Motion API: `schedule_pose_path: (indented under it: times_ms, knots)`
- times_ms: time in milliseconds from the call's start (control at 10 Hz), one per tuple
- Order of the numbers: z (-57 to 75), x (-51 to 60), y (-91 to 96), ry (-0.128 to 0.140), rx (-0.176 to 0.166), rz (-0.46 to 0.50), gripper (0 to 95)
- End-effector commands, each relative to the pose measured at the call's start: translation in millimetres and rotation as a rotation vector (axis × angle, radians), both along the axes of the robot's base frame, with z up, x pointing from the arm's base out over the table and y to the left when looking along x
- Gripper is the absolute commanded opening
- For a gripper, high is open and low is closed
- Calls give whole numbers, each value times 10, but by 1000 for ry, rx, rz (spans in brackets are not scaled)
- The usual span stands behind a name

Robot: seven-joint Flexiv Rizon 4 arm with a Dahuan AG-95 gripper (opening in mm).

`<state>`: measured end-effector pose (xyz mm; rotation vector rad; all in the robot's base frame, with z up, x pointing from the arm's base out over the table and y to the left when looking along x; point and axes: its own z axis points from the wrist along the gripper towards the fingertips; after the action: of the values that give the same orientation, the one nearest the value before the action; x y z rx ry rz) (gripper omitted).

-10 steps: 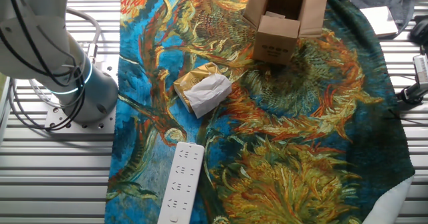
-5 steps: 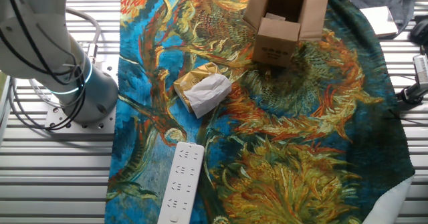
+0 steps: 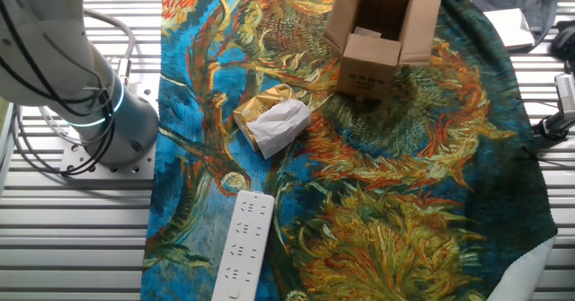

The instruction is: Cover the box

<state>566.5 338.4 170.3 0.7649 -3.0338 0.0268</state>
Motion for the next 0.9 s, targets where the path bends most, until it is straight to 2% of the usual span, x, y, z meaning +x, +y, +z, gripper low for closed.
schedule_pose_path:
  times_ms: [100, 400, 900]
  knots:
    - [31, -28, -60, 3, -20, 23, 0]
    - [43, -76, -210, 1, -58, 68, 0]
    - [-78, -144, -548, -4, -67, 128, 0]
